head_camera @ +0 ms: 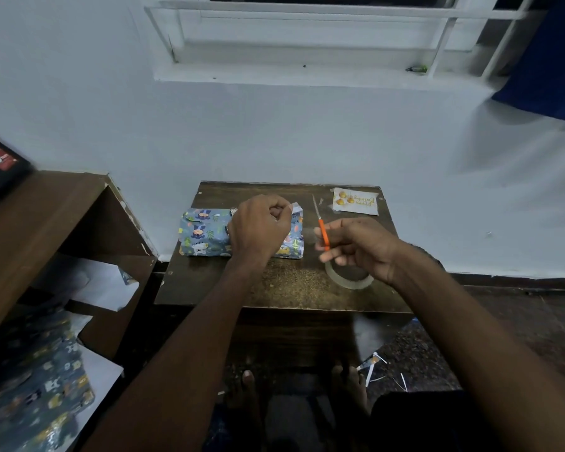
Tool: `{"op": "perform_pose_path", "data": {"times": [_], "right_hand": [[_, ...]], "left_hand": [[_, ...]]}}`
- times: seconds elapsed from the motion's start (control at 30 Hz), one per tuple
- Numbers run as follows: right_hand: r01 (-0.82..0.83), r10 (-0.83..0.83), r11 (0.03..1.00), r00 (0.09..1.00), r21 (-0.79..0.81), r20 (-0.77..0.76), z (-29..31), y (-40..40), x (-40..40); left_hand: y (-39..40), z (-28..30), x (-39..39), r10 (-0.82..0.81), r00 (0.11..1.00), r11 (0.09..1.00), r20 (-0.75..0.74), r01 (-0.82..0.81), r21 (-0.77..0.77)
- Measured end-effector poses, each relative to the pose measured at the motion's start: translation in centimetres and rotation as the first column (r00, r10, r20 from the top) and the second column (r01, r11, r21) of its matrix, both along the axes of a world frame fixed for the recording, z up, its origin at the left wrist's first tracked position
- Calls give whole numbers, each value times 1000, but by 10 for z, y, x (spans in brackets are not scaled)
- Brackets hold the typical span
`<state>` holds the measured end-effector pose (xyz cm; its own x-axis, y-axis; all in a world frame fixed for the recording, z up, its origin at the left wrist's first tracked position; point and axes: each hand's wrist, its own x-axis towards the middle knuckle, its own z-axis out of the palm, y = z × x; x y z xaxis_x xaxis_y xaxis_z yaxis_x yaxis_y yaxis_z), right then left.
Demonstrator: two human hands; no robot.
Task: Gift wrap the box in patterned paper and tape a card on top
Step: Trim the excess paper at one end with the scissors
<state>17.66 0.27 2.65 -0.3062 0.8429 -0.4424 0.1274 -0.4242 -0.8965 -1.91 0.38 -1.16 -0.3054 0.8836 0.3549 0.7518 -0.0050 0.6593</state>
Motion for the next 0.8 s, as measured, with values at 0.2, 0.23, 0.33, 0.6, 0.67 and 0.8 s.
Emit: {"op": "perform_pose_path", "data": {"times": [0.2, 0.23, 0.33, 0.6, 0.67, 0.8], "right_hand": [[-14, 8, 997, 997, -79, -75, 0, -13, -24], [-25, 18, 996, 997, -90, -79, -1, -16, -26], [-49, 42, 993, 997, -106, -67, -5, -22, -30], [-20, 10, 992, 997, -127, -77, -10, -28, -38], [-21, 11, 991, 997, -136, -72, -11, -29, -40], [-12, -2, 989, 996, -150, -93, -12, -29, -40]], "left_hand": [[-2, -1, -4, -74, 997, 997, -25, 74, -3], [-2, -1, -5, -81, 996, 997, -41, 81, -2], [-4, -3, -7, -88, 994, 996, -67, 88, 4], [-7, -3, -9, -133, 981, 990, -144, 137, 15], [-7, -3, -9, -145, 977, 989, -159, 148, 8], [-6, -4, -10, -151, 973, 988, -176, 153, -1]]}}
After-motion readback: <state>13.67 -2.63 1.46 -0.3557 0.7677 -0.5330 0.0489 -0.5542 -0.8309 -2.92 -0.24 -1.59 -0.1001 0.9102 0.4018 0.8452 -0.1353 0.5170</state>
